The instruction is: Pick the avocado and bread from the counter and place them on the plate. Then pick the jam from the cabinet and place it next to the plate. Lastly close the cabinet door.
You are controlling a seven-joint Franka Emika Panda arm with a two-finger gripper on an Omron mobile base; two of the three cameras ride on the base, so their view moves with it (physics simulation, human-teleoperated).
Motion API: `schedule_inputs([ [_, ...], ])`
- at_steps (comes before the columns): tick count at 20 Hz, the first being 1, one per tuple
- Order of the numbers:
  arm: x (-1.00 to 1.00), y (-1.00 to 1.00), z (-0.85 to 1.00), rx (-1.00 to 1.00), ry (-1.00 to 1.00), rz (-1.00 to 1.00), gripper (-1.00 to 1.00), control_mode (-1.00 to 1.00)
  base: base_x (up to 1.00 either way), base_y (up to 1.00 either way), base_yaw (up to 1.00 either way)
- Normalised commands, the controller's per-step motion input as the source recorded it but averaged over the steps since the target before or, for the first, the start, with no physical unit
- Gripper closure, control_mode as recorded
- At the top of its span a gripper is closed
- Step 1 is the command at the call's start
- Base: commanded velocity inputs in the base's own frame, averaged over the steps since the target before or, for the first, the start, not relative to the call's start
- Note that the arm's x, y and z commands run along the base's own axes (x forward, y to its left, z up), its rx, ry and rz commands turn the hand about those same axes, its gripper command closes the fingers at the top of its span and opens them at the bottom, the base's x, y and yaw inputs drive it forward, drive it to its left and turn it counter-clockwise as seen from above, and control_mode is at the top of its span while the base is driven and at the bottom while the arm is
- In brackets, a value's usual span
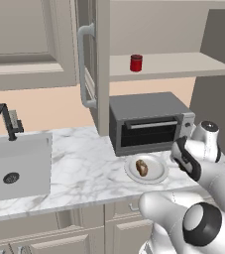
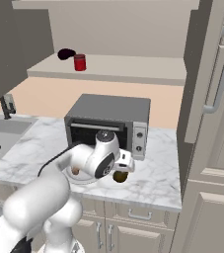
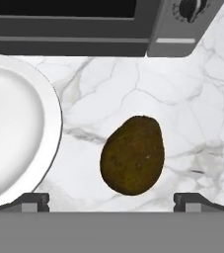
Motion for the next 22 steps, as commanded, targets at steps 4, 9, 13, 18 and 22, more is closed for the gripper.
schedule_inputs([
  [4,0.14,-0.19,0.00,0.00,0.00,-0.01,-1.00,-1.00,0.00,0.00,0.00],
  [9,0.10,-0.08,0.00,0.00,0.01,0.00,-1.00,-1.00,0.00,0.00,0.00],
  [13,0.00,0.00,0.00,0.00,0.05,0.00,-1.00,-1.00,0.00,0.00,0.00],
  [18,0.00,0.00,0.00,0.00,0.11,0.00,-1.00,-1.00,0.00,0.00,0.00],
  [22,0.00,0.00,-0.01,0.00,0.12,0.00,-1.00,-1.00,0.00,0.00,0.00],
])
